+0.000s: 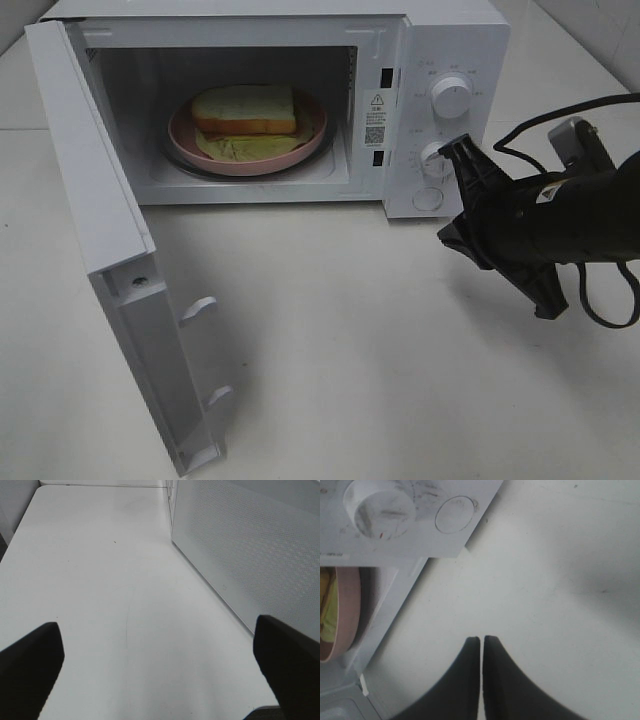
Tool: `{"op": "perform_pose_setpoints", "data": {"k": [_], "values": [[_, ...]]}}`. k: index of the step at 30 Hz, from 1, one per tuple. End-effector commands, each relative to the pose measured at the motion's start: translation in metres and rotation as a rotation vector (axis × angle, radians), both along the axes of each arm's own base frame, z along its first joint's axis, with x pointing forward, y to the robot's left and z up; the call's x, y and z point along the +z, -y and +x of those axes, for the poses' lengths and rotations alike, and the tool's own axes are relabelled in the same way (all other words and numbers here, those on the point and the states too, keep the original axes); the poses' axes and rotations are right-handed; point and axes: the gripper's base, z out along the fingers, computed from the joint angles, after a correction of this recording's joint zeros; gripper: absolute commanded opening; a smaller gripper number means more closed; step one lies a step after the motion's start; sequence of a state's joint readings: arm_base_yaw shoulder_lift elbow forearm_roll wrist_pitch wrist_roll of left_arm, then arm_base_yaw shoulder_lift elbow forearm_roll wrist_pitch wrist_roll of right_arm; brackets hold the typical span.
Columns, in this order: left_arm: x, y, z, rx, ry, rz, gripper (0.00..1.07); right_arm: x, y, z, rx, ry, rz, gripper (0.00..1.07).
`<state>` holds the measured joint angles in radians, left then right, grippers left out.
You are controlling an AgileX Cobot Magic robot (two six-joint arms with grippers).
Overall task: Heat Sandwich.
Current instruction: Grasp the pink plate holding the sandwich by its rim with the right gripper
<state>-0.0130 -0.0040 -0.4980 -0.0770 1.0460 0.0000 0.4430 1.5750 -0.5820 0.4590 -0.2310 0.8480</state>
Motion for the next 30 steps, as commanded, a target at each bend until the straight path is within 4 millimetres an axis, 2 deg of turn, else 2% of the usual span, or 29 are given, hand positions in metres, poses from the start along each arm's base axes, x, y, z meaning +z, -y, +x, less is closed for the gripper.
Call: {"op": "perform_pose_setpoints", "data": {"k": [1, 10, 22, 30], "values": [[0.0, 0.0, -0.002, 0.002, 0.031, -0.002, 0.98, 0.007, -0.001, -0.006, 0.084, 0.009, -0.046, 0.06], [0.0, 0.0, -0.002, 0.002, 0.031, -0.002, 0.98, 0.04, -0.004, -0.018, 0.406, 0.091, -0.23, 0.1], [0.0, 0.0, -0.002, 0.002, 0.031, -0.002, 0.98, 0.065, -0.018, -0.018, 0.749, 0.024, -0.328, 0.13], [0.0, 0.0, -0.002, 0.002, 0.031, -0.002, 0.98, 0.076, -0.022, -0.019, 0.983, 0.063, -0.435, 0.14]]}}
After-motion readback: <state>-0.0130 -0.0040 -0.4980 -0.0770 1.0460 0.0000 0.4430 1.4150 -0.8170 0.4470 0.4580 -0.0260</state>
